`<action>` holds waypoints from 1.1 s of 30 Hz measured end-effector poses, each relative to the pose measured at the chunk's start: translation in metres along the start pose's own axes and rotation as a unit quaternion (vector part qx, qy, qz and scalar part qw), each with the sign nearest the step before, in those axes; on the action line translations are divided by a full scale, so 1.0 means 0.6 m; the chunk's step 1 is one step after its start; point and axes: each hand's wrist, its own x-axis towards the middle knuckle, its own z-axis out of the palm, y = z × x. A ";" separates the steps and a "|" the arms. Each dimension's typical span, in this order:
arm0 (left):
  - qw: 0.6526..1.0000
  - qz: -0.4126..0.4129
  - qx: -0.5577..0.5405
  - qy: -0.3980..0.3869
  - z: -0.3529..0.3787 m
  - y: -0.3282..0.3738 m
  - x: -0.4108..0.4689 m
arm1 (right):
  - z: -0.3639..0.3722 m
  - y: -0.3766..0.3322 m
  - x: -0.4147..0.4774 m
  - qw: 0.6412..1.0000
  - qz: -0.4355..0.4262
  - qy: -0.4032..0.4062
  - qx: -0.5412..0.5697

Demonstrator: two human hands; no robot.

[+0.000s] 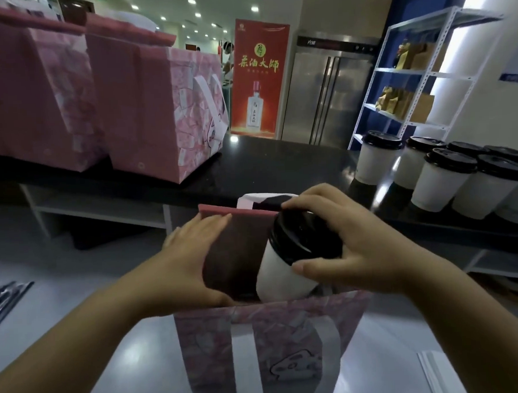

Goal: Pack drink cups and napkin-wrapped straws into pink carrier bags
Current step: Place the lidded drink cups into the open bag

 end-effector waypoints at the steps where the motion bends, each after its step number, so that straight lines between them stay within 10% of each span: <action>1: 1.000 0.011 -0.009 -0.013 0.001 0.000 -0.002 | 0.005 -0.004 0.003 1.000 0.003 -0.023 -0.016; 33: 0.989 0.029 -0.121 -0.078 0.004 -0.033 -0.015 | 0.194 0.006 0.124 0.944 -0.087 -0.247 -0.201</action>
